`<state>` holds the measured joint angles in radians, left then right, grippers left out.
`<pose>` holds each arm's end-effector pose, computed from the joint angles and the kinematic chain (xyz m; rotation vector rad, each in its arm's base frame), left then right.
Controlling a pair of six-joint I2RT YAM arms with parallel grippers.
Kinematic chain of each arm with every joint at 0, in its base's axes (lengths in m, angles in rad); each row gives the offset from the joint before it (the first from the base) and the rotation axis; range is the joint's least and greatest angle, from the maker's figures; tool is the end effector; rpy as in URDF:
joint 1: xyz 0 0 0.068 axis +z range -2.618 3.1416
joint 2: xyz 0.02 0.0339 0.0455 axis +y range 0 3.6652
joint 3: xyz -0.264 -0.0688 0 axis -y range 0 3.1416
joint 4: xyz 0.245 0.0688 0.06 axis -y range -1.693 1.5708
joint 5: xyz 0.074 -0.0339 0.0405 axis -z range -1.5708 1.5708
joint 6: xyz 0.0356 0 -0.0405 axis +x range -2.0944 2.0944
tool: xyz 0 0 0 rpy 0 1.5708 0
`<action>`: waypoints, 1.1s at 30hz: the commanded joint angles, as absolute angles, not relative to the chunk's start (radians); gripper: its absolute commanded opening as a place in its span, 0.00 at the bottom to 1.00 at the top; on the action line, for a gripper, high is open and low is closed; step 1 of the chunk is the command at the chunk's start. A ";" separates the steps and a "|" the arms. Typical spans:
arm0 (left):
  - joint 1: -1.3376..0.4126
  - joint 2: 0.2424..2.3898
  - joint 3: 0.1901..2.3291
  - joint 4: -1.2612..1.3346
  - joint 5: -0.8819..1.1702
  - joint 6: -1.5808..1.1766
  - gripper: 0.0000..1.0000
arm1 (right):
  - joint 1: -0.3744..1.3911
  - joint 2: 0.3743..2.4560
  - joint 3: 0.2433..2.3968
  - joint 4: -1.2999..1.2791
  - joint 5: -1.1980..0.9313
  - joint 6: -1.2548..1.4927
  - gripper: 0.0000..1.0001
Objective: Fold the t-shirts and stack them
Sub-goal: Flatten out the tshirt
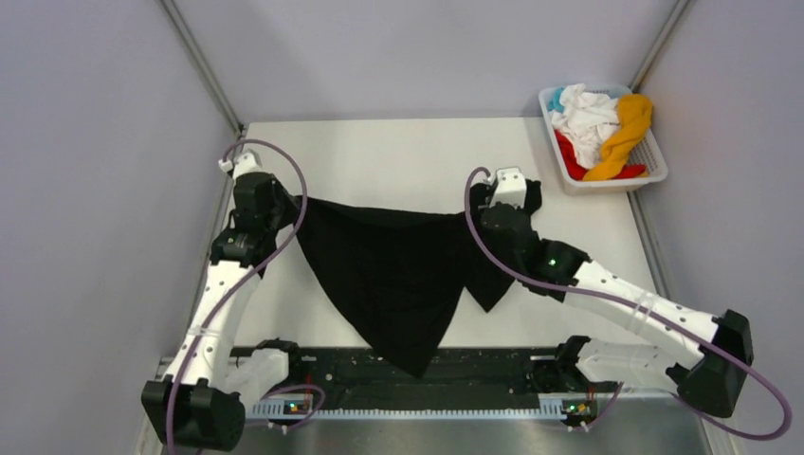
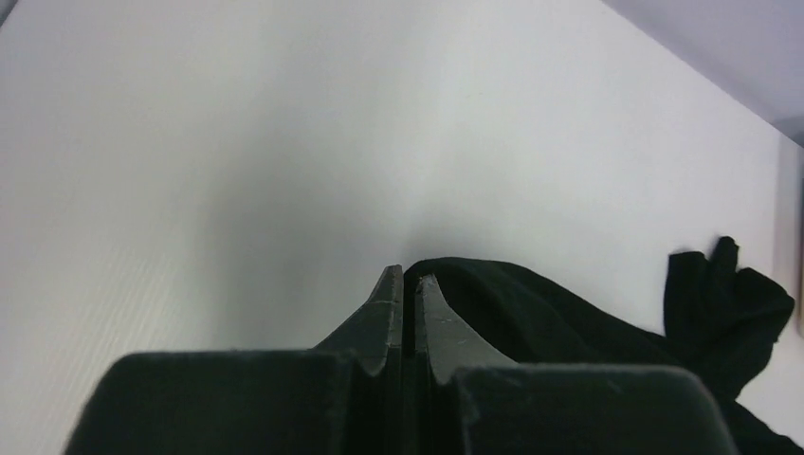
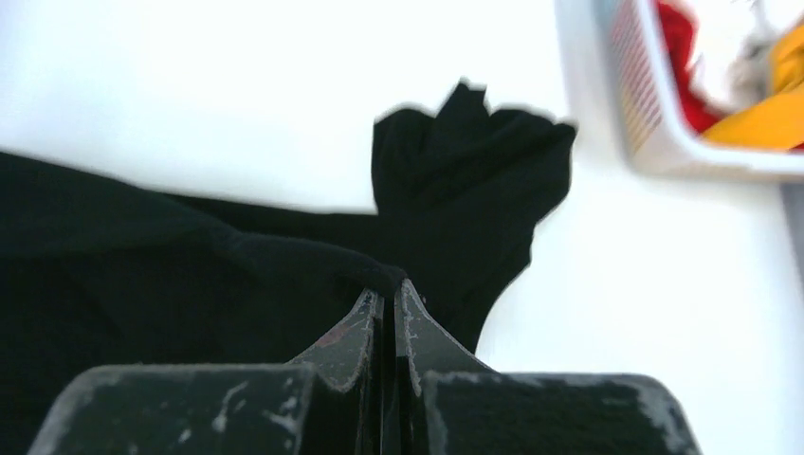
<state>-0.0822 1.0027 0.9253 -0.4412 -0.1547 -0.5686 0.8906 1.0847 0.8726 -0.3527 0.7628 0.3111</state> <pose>0.2214 -0.0127 0.3228 -0.5943 2.0049 -0.2344 0.1657 0.1657 0.3006 -0.1427 1.9631 -0.0379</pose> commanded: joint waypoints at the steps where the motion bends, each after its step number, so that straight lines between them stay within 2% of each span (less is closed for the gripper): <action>1: -0.113 0.969 1.056 -0.376 -0.147 -0.501 0.00 | 0.876 0.996 1.045 -0.188 0.880 0.088 0.00; 9: -0.113 0.886 1.361 -0.374 -0.199 -0.427 0.00 | 0.876 0.961 1.422 -0.159 0.804 -0.209 0.00; 12: -0.114 0.860 1.482 -0.387 -0.220 -0.392 0.00 | 0.876 0.998 1.644 -0.284 0.640 -0.226 0.00; 17: -0.114 0.822 1.681 -0.427 -0.208 -0.337 0.00 | 0.876 1.130 2.152 -0.588 0.264 -0.211 0.00; 20: -0.114 0.820 1.794 -0.470 -0.163 -0.317 0.00 | 0.876 1.183 2.364 -0.659 0.107 -0.191 0.00; 27: -0.113 0.818 1.969 -0.500 -0.097 -0.303 0.00 | 0.876 1.159 2.394 -0.609 -0.106 -0.157 0.00; 33: -0.113 0.876 1.979 -0.489 -0.107 -0.288 0.00 | 0.876 1.136 2.351 -0.579 -0.066 -0.216 0.00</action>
<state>-0.1146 0.8059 1.9781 -0.4866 -0.0933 -0.3172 0.8852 1.1397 2.3749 -0.6170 -0.0669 -0.1745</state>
